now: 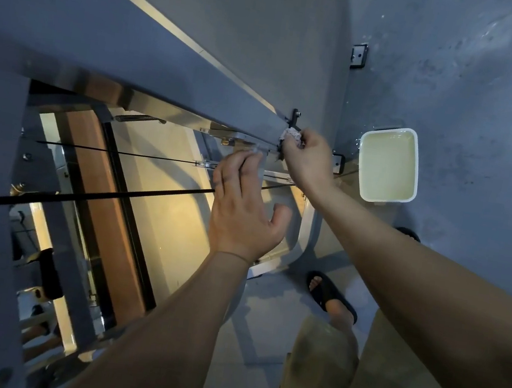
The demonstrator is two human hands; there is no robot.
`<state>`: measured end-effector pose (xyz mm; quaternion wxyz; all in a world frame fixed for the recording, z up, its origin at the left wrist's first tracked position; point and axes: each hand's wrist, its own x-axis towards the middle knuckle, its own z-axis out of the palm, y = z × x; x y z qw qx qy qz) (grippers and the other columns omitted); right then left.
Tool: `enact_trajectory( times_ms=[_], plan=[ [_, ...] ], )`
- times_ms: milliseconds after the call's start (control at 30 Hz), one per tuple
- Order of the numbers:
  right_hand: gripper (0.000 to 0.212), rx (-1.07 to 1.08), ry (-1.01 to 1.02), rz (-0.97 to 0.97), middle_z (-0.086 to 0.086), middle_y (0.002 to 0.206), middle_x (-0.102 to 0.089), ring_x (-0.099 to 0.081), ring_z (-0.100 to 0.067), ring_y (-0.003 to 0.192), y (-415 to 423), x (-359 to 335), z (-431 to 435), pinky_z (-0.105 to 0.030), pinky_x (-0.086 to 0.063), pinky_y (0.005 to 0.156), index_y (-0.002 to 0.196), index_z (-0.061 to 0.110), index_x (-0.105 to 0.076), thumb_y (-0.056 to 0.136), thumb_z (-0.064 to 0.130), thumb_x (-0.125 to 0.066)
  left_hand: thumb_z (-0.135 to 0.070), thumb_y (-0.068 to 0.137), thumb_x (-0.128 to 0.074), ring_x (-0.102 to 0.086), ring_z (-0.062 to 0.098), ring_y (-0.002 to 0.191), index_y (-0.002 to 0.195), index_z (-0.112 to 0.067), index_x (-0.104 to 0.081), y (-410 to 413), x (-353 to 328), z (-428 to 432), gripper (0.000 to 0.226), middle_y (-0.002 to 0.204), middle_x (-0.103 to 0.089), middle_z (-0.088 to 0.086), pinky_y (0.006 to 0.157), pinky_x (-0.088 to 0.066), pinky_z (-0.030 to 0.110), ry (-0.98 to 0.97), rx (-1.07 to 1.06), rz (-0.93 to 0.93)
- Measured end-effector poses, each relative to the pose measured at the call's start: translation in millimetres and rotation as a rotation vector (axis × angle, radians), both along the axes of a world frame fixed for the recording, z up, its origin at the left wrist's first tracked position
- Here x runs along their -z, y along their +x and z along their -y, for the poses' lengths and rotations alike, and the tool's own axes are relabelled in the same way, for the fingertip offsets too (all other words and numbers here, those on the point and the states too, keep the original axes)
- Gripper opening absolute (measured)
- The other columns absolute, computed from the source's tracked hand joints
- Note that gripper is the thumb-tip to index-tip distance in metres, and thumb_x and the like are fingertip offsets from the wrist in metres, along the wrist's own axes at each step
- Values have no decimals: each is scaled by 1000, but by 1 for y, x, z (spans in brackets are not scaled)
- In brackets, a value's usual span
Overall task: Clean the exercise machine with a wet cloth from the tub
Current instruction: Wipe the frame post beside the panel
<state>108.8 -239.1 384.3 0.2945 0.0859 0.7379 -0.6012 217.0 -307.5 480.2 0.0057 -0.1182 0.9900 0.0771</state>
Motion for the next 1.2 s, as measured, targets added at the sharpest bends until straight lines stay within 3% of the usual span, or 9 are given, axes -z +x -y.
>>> enact_trajectory(
  times_ms=[133,300,467,567,633,767,933,1100,1200],
  plan=[
    [31,43,-113,-31,1,73,-59,-50,-8,64,12,-7,0,-26,-39,58,85,9,-59,101,36,-58,-28,74,-67,-41,36,129,136,4,-49,0,1,1,72,134,-48,24,103,-46,54,-10,8,-2],
    [31,-57,51,147,-9,90,-72,-69,-28,87,0,17,-2,-43,-54,77,97,9,-67,101,37,-56,-29,75,-64,-39,33,131,137,3,-47,0,0,0,72,136,-47,23,102,-48,54,13,-4,-6],
    [26,29,-94,39,8,68,-59,-54,4,58,13,2,-1,-18,-44,57,80,20,-55,104,30,-56,-26,73,-68,-39,33,130,136,5,-50,0,2,3,73,134,-48,24,101,-48,52,34,-9,-31],
    [30,-36,27,89,-5,87,-70,-67,-20,84,-1,21,1,-40,-55,77,97,11,-64,103,37,-52,-27,73,-68,-39,32,130,136,6,-50,0,2,2,73,134,-48,24,103,-47,51,37,-3,-39],
    [32,-74,105,125,-10,94,-69,-65,-30,90,-8,30,3,-41,-53,79,101,8,-65,102,37,-51,-27,73,-67,-39,32,130,137,6,-49,0,1,2,74,134,-47,24,104,-47,51,40,-3,-41],
    [25,46,13,10,5,74,-59,-55,-14,70,5,18,7,-33,-42,61,83,21,-56,102,37,-52,-26,72,-71,-38,32,132,141,7,-47,-1,3,3,80,136,-47,25,104,-47,53,42,-6,-35],
    [35,-29,118,104,-11,94,-69,-65,-28,90,-7,38,8,-37,-47,73,101,9,-66,105,38,-46,-27,72,-71,-38,32,133,143,8,-46,0,3,3,83,137,-47,25,105,-46,52,37,-13,-14],
    [39,-6,72,-47,-9,73,-65,-60,-21,70,5,25,7,-34,-43,60,81,7,-64,104,34,-47,-26,71,-72,-38,33,133,143,8,-46,0,4,4,84,137,-47,25,106,-46,51,27,-17,-17],
    [37,-35,68,-22,-7,74,-65,-60,-19,71,3,33,5,-32,-42,62,86,6,-66,105,31,-47,-27,71,-72,-37,32,134,144,7,-45,-2,5,4,85,138,-47,24,106,-46,51,12,-18,-7]
  ],
)
